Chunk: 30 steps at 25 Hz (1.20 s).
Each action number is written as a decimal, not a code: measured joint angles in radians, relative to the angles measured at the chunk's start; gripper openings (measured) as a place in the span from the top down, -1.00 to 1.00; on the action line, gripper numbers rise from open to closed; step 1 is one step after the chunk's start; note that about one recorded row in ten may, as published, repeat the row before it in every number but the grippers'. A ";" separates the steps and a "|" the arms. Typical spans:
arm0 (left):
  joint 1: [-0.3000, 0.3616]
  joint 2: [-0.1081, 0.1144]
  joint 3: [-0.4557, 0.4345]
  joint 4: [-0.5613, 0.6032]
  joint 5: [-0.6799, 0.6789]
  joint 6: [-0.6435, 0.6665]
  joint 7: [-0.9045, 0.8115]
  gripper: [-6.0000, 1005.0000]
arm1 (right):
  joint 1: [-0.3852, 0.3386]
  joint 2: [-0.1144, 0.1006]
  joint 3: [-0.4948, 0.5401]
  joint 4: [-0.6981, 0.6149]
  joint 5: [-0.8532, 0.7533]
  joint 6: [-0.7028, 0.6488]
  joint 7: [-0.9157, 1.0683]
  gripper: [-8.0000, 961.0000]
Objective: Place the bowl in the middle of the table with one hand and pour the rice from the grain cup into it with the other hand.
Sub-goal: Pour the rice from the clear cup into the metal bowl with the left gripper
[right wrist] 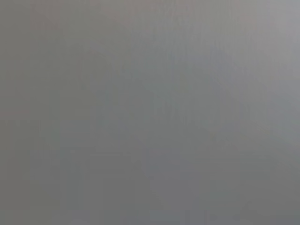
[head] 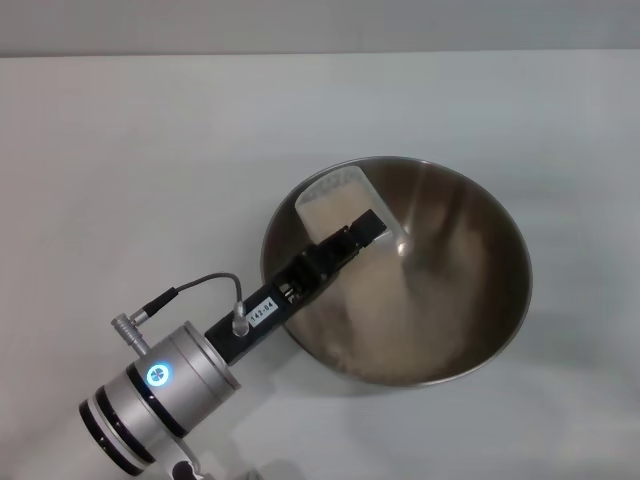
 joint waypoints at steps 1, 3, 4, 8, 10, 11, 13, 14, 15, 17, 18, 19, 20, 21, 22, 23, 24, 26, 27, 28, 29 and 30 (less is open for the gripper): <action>0.000 0.000 0.000 0.000 0.000 -0.003 0.031 0.91 | 0.002 0.000 0.000 0.000 0.000 0.001 0.000 0.05; 0.000 0.000 0.001 0.000 0.001 -0.007 0.086 0.91 | 0.006 -0.001 0.000 0.000 0.000 0.004 0.000 0.05; 0.000 0.000 0.002 0.000 0.001 -0.008 0.115 0.91 | 0.007 -0.001 0.000 0.000 0.000 0.004 0.000 0.05; -0.001 0.000 0.000 -0.013 0.002 -0.006 0.219 0.90 | 0.015 -0.003 0.003 0.001 0.000 0.008 0.000 0.05; -0.002 0.000 -0.003 -0.021 0.002 -0.002 0.256 0.90 | 0.018 -0.003 0.011 0.003 0.000 0.015 0.000 0.05; -0.003 0.000 -0.003 -0.025 0.002 -0.001 0.269 0.90 | 0.020 -0.004 0.016 0.003 0.000 0.020 0.000 0.05; -0.003 0.000 -0.006 -0.031 0.002 0.000 0.279 0.90 | 0.023 -0.004 0.023 0.004 -0.001 0.026 -0.001 0.05; -0.004 0.000 -0.008 -0.032 0.002 0.000 0.280 0.90 | 0.025 -0.005 0.025 0.004 -0.002 0.028 -0.001 0.05; -0.005 0.000 -0.010 -0.033 0.001 0.000 0.280 0.90 | 0.027 -0.005 0.025 0.004 -0.002 0.028 -0.001 0.05; -0.007 0.000 -0.012 -0.034 0.001 -0.001 0.280 0.90 | 0.027 -0.006 0.026 0.005 -0.002 0.029 0.000 0.05; -0.007 0.000 -0.007 -0.035 0.001 -0.005 0.277 0.90 | 0.028 -0.006 0.026 0.005 -0.002 0.028 -0.001 0.05; -0.008 0.000 0.014 -0.037 0.002 -0.017 0.273 0.90 | 0.028 -0.006 0.026 0.005 -0.002 0.025 -0.001 0.05; -0.008 0.000 0.014 -0.037 0.002 -0.017 0.273 0.89 | 0.028 -0.006 0.026 0.005 -0.002 0.025 -0.001 0.05; -0.009 0.000 0.017 -0.037 0.001 -0.021 0.272 0.89 | 0.028 -0.006 0.026 0.005 -0.002 0.025 -0.001 0.05; -0.010 0.000 0.009 -0.038 0.001 -0.024 0.271 0.89 | 0.028 -0.006 0.026 0.005 -0.002 0.024 -0.001 0.05; -0.013 0.000 -0.013 -0.036 -0.003 -0.024 0.270 0.89 | 0.028 -0.006 0.026 0.005 -0.002 0.023 -0.001 0.05; -0.014 0.000 -0.036 -0.032 -0.003 -0.025 0.266 0.89 | 0.028 -0.007 0.027 0.005 -0.002 0.022 0.000 0.05; -0.014 0.000 -0.034 -0.030 0.001 -0.027 0.258 0.89 | 0.028 -0.007 0.027 0.005 -0.003 0.022 -0.001 0.05; -0.014 0.000 -0.030 -0.029 0.000 -0.028 0.249 0.89 | 0.028 -0.008 0.028 0.005 -0.004 0.022 0.000 0.05; -0.014 0.000 -0.025 -0.029 0.002 -0.030 0.238 0.89 | 0.028 -0.008 0.028 0.004 -0.005 0.023 0.001 0.05; -0.013 0.000 -0.027 -0.032 0.000 -0.029 0.218 0.89 | 0.029 -0.009 0.028 0.004 -0.005 0.023 0.003 0.05; -0.010 0.000 -0.033 -0.037 0.000 -0.027 0.193 0.89 | 0.029 -0.009 0.028 0.004 -0.005 0.023 0.003 0.05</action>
